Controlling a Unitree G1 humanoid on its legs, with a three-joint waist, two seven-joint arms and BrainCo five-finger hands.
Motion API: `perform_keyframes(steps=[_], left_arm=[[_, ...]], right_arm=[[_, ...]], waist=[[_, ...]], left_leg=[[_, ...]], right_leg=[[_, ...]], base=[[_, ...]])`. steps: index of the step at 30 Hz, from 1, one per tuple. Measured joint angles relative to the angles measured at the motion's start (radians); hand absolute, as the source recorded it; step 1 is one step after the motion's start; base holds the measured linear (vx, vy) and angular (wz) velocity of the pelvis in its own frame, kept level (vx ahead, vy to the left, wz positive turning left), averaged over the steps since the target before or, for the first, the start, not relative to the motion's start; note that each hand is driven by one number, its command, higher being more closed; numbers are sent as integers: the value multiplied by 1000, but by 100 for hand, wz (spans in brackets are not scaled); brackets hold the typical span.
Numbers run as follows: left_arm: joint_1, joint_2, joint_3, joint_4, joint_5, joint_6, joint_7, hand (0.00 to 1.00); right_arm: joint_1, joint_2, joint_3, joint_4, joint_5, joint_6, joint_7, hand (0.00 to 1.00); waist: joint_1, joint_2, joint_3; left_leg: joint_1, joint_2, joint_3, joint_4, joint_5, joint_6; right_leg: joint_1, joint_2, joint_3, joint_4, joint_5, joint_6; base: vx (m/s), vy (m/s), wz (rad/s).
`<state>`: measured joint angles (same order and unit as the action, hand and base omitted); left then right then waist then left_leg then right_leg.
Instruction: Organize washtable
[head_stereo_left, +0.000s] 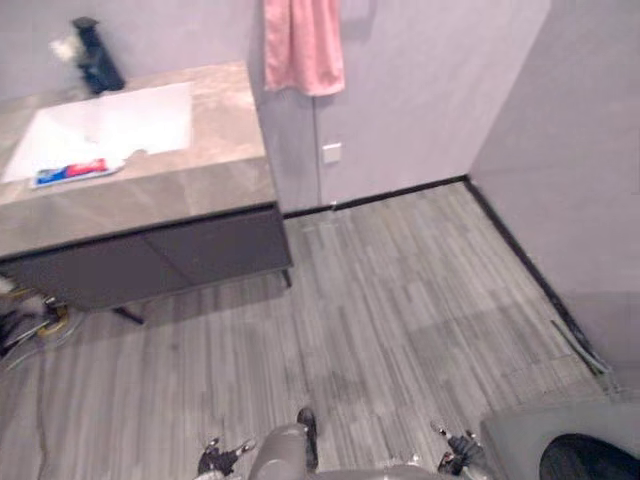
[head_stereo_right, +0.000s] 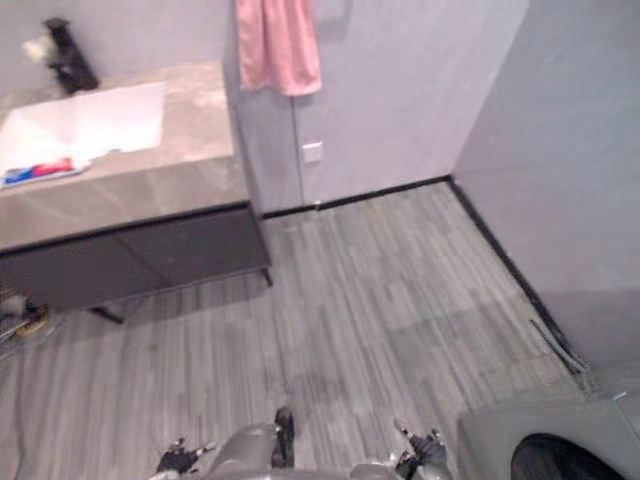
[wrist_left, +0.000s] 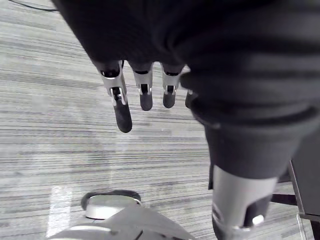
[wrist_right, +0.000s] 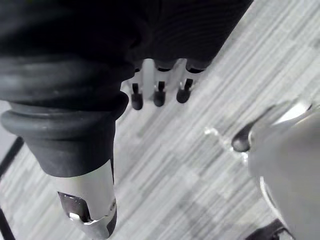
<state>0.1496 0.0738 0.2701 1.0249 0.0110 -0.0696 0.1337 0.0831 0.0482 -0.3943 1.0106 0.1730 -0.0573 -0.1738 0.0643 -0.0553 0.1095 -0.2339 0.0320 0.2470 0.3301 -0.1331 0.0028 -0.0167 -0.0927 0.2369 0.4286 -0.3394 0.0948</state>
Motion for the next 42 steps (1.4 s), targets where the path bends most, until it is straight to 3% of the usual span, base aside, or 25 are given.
perform_keyframes(steps=[2,4,5,9,11,12,13,14,16,17,19,20,21,22,24,27,30,32,34,35,36,37,38,39,42], left_arm=[[-12,8,-2,9,1,7,0,0],[-11,8,-3,13,2,15,0,0],[-25,6,-10,19,0,15,0,0],[-87,8,-95,34,-5,12,-2,0],[-115,-8,-136,47,-7,8,-5,0],[-119,-15,-144,48,-11,8,-7,0],[-118,-19,-143,48,-12,6,-13,0],[-130,-24,-139,56,-14,6,-18,0],[-137,-63,-109,54,-17,-3,-23,0],[-140,-70,-101,57,-16,-5,-22,0],[-148,-83,-59,61,-15,-2,-25,0],[-146,-82,-47,60,-16,-2,-24,0],[-141,-83,-27,55,-17,-2,-24,0],[-134,-85,-24,37,-17,-4,-24,0],[-131,-85,-24,8,-18,-4,-24,0],[-124,-85,-27,-17,-33,-17,-22,0],[-124,-85,-51,-21,-41,-25,-21,0],[-126,-82,-69,-13,-58,-28,-21,0],[-131,-55,-71,-11,-58,-26,-25,0],[-131,-55,-71,-12,-58,-25,-25,0],[-130,-55,-72,-9,-59,-25,-25,0],[-130,-54,-71,6,-63,-24,-24,0],[-130,-52,-72,8,-63,-22,-24,0],[-131,-49,-79,25,-63,-14,-25,0],[-127,-58,-80,29,-69,-14,-24,0]], right_arm=[[1,4,4,-12,-11,-1,1,0],[2,-1,9,-16,-26,-1,1,0],[-3,-9,11,-22,-28,-2,1,0],[-30,-24,11,-6,-29,-3,1,0],[-51,-29,11,5,-29,-1,2,0],[-52,-28,12,11,-29,-1,2,0],[-53,-28,14,27,-28,0,2,0],[-61,-42,14,27,-29,0,4,0],[-95,-58,18,27,-41,-5,4,0],[-99,-59,17,25,-42,-5,3,0],[-93,-61,13,25,-49,0,3,0],[-89,-57,16,24,-49,0,3,0],[-85,-53,36,21,-49,-1,2,0],[-85,-55,55,14,-49,-3,2,0],[-84,-51,59,11,-48,-3,2,0],[-95,-44,52,23,-46,-2,1,0],[-94,-57,49,29,-48,-1,1,0],[-95,-58,50,41,-48,0,1,0],[-98,-46,49,59,-67,-1,2,0],[-97,-49,46,64,-68,-1,2,0],[-97,-55,47,69,-75,1,3,0],[-97,-57,48,71,-94,1,3,0],[-96,-55,52,71,-104,1,4,0],[-91,-57,52,66,-107,1,5,0],[-64,-64,56,53,-107,1,7,0]], waist=[[-10,-9,7],[-22,5,17],[-27,17,22],[-35,29,29],[-53,33,45],[-56,29,50],[-57,14,53],[-62,24,54],[-56,74,77],[-59,81,80],[-68,88,90],[-70,88,91],[-71,87,95],[-66,87,103],[-49,89,105],[-37,82,111],[-21,88,113],[3,89,110],[2,44,96],[6,42,95],[10,43,95],[6,44,95],[2,43,96],[-2,41,96],[2,46,94]], left_leg=[[99,-28,26,-20,-44,34],[192,-41,40,-59,-69,37],[287,-41,51,-119,-74,36],[409,-32,45,-226,-76,20],[440,-32,27,-239,-91,-7],[470,-36,24,-244,-108,-35],[500,-48,2,-245,-122,-56],[517,-36,-13,-245,-128,-66],[535,10,-29,-239,-83,-135],[528,20,-31,-222,-75,-145],[445,63,-63,42,-53,-158],[409,77,-66,157,-24,-144],[343,106,-70,337,59,-138],[257,151,-60,544,35,-117],[142,180,-43,666,-15,-86],[26,160,1,483,-63,-73],[24,61,-18,-14,-17,-109],[47,41,-42,-145,130,-70],[71,-10,-22,-127,106,35],[75,-14,-10,-112,87,44],[88,-17,3,-101,60,54],[145,-34,0,-113,24,59],[175,-43,-5,-126,12,64],[239,-64,-22,-147,-5,65],[378,-83,-79,-209,-9,67]], right_leg=[[-99,-25,-51,294,58,77],[-161,-52,-132,459,57,65],[-202,-71,-241,490,40,37],[-305,-65,-458,218,44,-31],[-336,-30,-481,-2,170,-79],[-332,-4,-481,-143,303,-101],[-325,9,-466,-199,473,-154],[-323,16,-464,-172,459,-166],[-321,46,-481,-129,385,-181],[-320,51,-485,-119,365,-183],[-256,75,-500,-104,293,-191],[-227,80,-497,-110,279,-193],[-174,93,-480,-133,264,-199],[-114,112,-460,-163,246,-205],[-37,128,-425,-199,213,-217],[63,119,-372,-261,192,-198],[129,101,-319,-313,170,-154],[169,102,-276,-340,156,-123],[184,46,-238,-320,125,-72],[180,37,-233,-296,122,-66],[157,30,-218,-225,113,-51],[58,19,-207,55,90,46],[8,4,-207,181,92,99],[-51,-24,-217,365,95,116],[-117,-86,-302,409,48,36]], base=[[381,242,-45],[369,212,-16],[408,196,-7],[478,82,6],[419,-29,20],[501,-93,16],[525,-122,16],[495,-146,7],[479,-192,-8],[466,-221,5],[432,-215,10],[401,-190,-10],[364,-133,-37],[415,-114,-58],[350,-58,-53],[324,11,-46],[375,107,-52],[435,187,-62],[585,216,-43],[521,181,-16],[478,204,-27],[446,202,-22],[425,187,0],[419,131,26],[410,46,56]])
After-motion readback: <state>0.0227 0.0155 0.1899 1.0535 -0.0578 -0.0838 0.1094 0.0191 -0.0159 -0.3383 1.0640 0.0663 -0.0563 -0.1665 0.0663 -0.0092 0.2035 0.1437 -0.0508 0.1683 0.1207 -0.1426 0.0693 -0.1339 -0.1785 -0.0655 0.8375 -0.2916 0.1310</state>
